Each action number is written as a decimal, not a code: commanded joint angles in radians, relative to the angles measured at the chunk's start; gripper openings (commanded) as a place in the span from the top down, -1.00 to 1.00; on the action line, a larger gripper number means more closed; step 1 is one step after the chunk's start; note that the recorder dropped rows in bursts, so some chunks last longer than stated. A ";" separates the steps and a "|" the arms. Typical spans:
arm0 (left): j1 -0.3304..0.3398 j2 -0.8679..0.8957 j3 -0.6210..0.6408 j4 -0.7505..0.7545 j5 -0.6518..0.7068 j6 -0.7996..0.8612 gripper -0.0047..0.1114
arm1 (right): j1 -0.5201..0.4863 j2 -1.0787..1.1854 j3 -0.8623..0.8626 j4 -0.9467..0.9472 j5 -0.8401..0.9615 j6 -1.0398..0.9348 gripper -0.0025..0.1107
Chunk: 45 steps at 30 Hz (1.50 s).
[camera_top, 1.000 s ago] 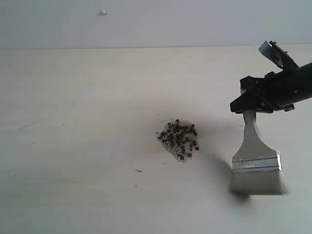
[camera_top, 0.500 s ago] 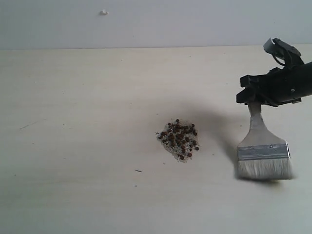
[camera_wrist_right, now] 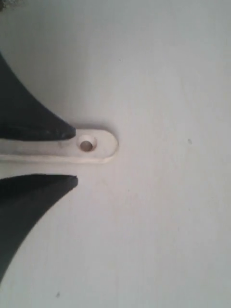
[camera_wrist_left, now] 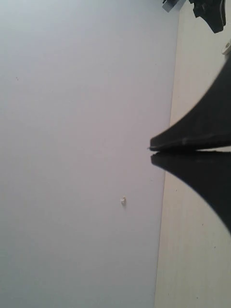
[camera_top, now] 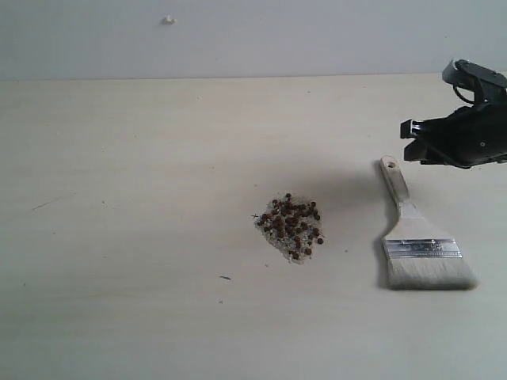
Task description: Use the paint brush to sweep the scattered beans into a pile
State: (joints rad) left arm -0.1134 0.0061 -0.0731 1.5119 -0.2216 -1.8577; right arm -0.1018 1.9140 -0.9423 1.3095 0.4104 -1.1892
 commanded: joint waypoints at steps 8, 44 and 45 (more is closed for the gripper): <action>0.001 -0.006 0.005 0.004 0.000 -0.003 0.92 | -0.003 -0.453 0.324 0.435 -0.086 -0.482 0.96; 0.001 -0.006 0.005 0.004 0.000 -0.003 0.92 | -0.003 -1.844 0.913 0.435 0.040 -0.324 0.96; 0.001 -0.006 0.005 0.004 0.000 -0.003 0.92 | -0.003 -1.844 0.913 0.435 0.040 -0.324 0.96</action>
State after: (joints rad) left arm -0.1134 0.0061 -0.0731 1.5119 -0.2216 -1.8577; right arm -0.1018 0.0752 -0.0320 1.7435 0.4394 -1.5141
